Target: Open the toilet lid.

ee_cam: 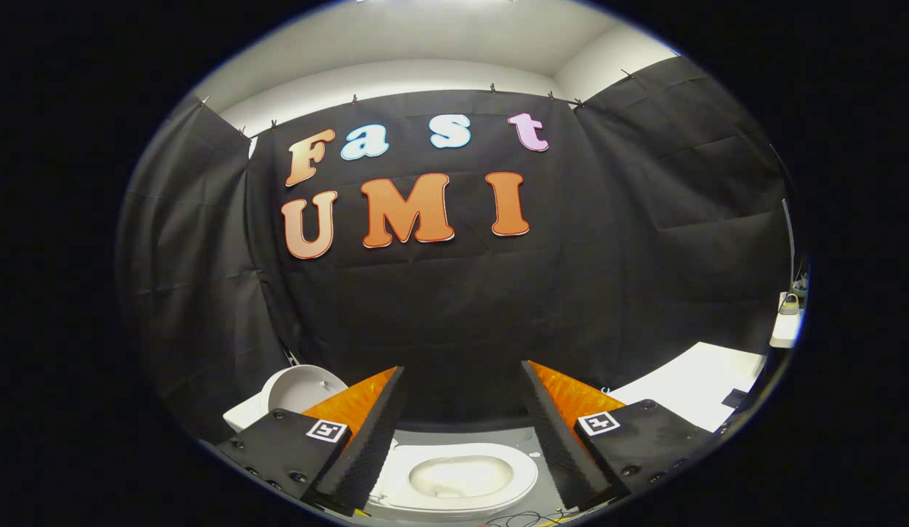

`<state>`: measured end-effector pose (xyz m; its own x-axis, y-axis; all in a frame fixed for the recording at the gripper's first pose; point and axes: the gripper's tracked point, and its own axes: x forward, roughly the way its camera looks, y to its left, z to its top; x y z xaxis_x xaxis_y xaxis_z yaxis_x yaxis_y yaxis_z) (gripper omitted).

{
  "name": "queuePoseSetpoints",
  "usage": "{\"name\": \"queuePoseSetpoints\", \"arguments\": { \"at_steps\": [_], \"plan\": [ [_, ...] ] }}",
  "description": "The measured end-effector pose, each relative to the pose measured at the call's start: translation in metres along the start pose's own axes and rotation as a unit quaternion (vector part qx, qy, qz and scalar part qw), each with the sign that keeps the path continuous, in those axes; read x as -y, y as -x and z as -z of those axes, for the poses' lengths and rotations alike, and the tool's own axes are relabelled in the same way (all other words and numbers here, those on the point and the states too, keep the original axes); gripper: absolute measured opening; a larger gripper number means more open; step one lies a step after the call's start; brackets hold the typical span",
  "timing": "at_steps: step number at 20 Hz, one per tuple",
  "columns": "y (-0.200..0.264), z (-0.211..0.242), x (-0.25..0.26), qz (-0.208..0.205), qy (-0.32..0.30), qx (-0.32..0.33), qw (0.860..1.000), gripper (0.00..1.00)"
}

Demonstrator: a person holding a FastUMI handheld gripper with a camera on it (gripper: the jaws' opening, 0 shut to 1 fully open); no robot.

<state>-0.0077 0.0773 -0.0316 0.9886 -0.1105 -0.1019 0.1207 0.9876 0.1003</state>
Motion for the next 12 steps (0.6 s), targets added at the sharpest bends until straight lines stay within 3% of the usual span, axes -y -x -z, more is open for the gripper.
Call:
{"name": "queuePoseSetpoints", "arguments": {
  "at_steps": [12],
  "plan": [
    [-0.001,-0.0046,0.0038,0.003,0.005,0.007,1.0,0.98]
  ]
}}
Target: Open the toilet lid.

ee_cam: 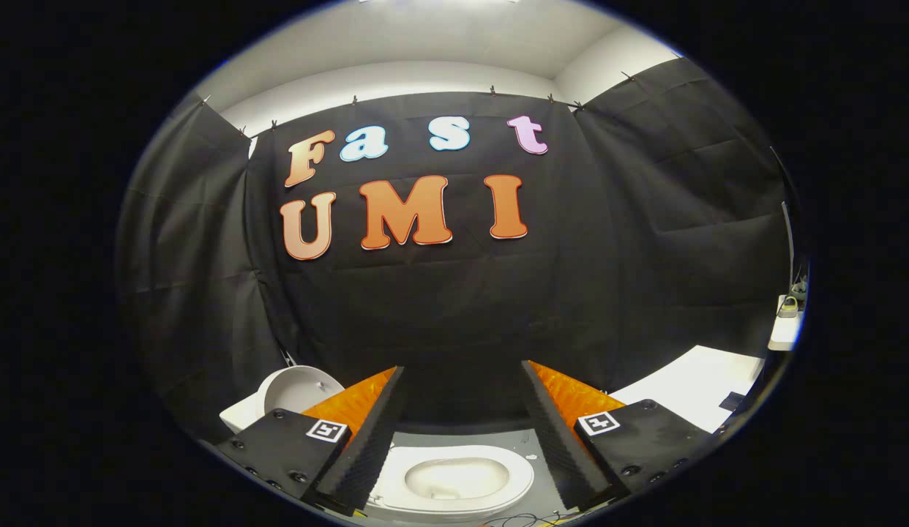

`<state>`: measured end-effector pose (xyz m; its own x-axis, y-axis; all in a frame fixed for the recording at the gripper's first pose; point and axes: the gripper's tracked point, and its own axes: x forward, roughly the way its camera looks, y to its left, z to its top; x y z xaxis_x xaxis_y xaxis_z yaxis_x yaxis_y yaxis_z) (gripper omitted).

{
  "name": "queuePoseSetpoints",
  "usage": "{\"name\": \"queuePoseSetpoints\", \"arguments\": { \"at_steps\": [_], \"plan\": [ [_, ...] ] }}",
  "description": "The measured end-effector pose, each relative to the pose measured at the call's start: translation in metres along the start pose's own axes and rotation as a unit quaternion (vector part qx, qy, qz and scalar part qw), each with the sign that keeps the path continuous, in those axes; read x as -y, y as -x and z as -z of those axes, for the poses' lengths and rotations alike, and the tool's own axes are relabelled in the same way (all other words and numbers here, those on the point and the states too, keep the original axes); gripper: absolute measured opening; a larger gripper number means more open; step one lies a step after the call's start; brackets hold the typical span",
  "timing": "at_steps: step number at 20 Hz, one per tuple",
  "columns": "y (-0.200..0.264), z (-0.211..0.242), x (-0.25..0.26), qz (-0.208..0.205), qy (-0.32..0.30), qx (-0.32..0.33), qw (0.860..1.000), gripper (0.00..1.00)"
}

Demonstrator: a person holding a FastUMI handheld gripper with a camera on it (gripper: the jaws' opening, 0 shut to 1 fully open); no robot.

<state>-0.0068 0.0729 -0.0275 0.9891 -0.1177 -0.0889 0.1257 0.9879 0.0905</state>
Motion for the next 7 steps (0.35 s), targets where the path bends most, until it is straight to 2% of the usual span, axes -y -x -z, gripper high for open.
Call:
{"name": "queuePoseSetpoints", "arguments": {
  "at_steps": [7],
  "plan": [
    [0.0028,-0.0049,0.0027,0.001,0.004,0.004,1.0,0.98]
  ]
}}
